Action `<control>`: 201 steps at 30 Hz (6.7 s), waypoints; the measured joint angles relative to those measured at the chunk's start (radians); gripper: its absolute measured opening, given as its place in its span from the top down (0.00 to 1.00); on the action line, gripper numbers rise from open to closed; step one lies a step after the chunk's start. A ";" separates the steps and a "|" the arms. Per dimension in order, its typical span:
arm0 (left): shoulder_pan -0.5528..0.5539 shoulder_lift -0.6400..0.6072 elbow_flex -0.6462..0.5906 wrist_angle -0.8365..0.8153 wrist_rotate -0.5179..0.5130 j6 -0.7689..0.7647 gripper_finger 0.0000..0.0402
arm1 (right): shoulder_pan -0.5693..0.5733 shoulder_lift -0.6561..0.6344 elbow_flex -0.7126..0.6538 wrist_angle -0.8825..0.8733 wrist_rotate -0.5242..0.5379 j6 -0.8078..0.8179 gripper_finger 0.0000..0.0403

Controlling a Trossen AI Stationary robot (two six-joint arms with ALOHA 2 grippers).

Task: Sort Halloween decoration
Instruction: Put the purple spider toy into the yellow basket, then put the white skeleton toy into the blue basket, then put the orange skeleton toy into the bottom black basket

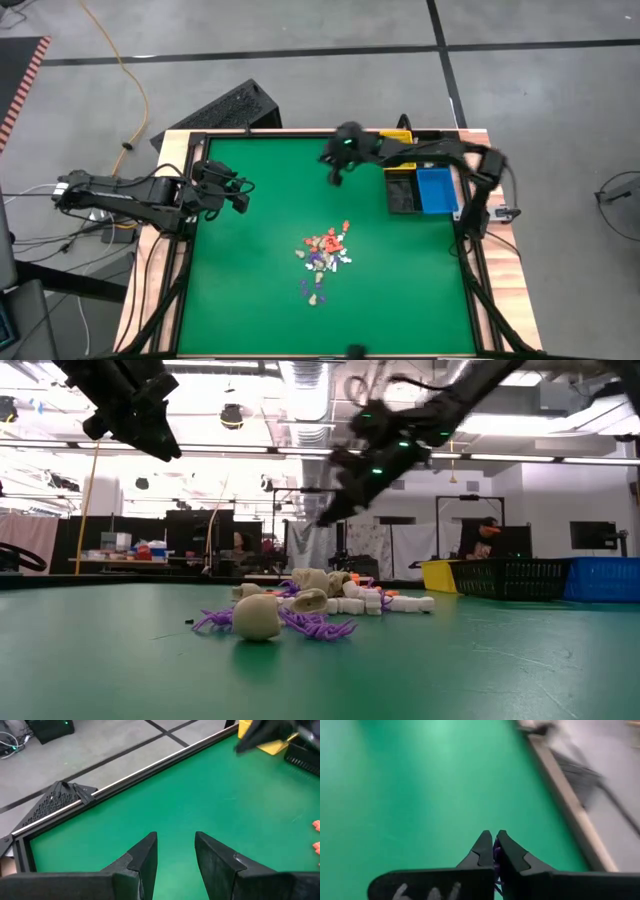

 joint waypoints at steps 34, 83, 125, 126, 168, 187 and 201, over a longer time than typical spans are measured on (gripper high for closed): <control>0.000 0.000 0.000 0.021 -0.071 -0.014 0.70 | -0.266 -0.320 -0.522 0.159 0.544 0.368 0.63; 0.000 0.000 0.000 0.021 -0.086 -0.032 0.70 | 0.869 -0.131 -0.520 0.224 0.464 0.559 0.58; 0.000 0.000 0.000 0.020 -0.083 -0.033 0.70 | 0.829 -0.091 -0.520 0.141 0.660 0.750 0.91; 0.000 0.000 0.000 0.020 -0.084 -0.033 0.70 | 0.819 -0.117 -0.520 0.103 0.691 0.763 0.90; 0.000 0.000 0.000 0.020 -0.090 -0.022 0.70 | 0.338 -0.608 -0.515 -1.350 0.999 1.816 0.86; 0.000 0.000 0.000 0.020 -0.090 -0.021 0.70 | 0.325 -0.608 -0.515 -1.304 1.006 1.767 0.49; 0.000 0.000 0.000 0.020 -0.091 -0.021 0.70 | 0.479 -0.608 -0.515 -0.318 0.848 0.687 0.52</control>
